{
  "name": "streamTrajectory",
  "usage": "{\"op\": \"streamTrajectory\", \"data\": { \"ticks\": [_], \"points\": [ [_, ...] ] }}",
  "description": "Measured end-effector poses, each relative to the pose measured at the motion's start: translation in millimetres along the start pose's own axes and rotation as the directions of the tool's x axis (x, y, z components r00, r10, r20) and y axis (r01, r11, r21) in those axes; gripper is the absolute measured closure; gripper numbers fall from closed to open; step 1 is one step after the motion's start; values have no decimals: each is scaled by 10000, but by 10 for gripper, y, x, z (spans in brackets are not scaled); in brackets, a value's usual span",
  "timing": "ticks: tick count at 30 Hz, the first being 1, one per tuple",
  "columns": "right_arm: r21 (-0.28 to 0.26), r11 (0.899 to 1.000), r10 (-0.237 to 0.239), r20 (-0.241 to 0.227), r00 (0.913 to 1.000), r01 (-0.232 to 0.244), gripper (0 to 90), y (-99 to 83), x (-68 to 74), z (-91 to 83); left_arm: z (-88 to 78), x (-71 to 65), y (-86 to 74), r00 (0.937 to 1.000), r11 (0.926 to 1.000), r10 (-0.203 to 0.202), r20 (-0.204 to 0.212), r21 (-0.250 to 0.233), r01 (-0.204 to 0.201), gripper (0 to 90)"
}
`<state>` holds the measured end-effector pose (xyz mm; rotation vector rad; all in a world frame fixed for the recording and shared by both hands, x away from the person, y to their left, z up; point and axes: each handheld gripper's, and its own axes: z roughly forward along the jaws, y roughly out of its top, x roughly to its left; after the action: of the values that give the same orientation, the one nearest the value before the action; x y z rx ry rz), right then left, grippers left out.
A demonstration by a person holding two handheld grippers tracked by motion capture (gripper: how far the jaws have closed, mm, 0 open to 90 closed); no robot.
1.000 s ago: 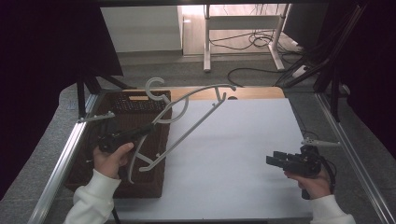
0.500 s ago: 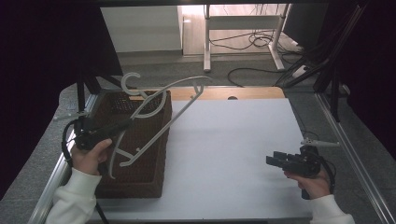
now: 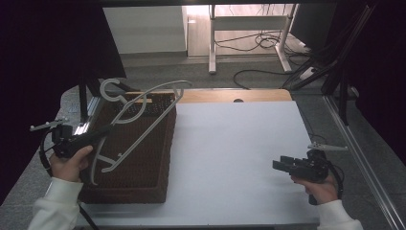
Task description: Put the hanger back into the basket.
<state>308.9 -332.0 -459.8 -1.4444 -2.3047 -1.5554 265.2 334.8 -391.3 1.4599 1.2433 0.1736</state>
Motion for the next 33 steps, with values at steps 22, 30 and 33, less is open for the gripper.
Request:
{"op": "streamTrajectory", "data": {
  "ticks": [22, 30, 33],
  "points": [
    [97, 9999, 34, 100, 9999, -35, 378, -12, -8, 34, -288, 439, -95, 9980, 10000, -64, -627, -33, 62, 798],
    [85, 9999, 103, 69, 9999, -104, 377, -16, -16, 35, -271, 530, -103, 9970, 9999, 95, -768, 111, -87, 798],
    [88, 9999, 100, 73, 9999, -101, 377, -17, -16, 35, -259, 567, -103, 9971, 9999, 126, -755, 116, -117, 798]
  ]
}}
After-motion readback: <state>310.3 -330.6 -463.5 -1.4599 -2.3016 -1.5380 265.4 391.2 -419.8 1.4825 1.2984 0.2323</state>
